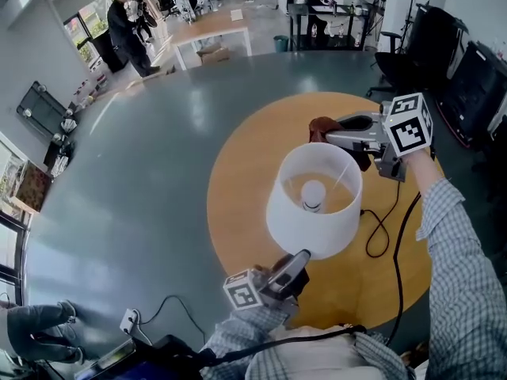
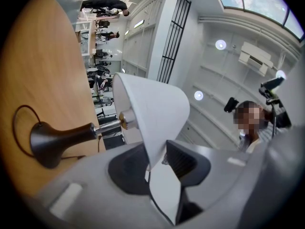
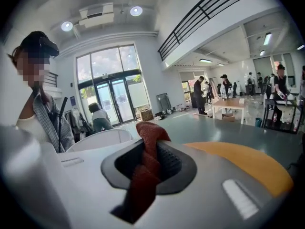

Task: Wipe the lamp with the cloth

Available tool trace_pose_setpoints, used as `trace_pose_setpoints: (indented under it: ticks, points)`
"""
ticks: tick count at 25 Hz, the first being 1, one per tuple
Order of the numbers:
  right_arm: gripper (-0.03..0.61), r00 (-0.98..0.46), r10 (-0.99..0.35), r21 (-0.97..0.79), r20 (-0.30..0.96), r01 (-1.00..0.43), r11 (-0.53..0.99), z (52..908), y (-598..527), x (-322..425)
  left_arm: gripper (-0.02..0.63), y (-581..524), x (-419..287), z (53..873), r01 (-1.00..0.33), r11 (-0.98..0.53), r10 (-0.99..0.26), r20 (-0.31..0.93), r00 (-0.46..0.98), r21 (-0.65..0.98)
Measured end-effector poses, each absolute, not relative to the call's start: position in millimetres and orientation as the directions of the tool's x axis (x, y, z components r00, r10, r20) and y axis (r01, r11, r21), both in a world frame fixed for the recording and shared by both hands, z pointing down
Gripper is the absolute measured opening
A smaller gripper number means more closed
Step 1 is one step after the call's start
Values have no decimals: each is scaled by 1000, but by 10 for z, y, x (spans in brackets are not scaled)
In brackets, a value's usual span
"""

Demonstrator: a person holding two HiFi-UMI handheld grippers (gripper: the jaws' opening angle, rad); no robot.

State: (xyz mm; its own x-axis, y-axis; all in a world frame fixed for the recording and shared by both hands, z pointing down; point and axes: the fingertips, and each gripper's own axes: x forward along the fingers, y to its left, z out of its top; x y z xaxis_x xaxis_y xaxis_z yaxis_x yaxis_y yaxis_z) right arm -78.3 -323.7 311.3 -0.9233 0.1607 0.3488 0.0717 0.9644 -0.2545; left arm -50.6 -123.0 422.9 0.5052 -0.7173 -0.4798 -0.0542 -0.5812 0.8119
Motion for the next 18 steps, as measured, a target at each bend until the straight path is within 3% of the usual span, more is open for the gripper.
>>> trace_pose_setpoints:
  ticks: [10,14,18]
  points:
    - [61,-644,442,-178,624,434,883,2919,-2832,-1523,107,-1205,-596,4253,-52,-586,-715,-486,503,809]
    - [61,-442,511,-228,738,549,804,3089,-2644,-1668,109,-1234,-540,4264,-58,-583,-719,-482,501,810]
    - [61,-206,504,-311,839,577,755,3420,-2524,-1675,108,-1245,-503,4263,-61,-583,-721,-482,497,810]
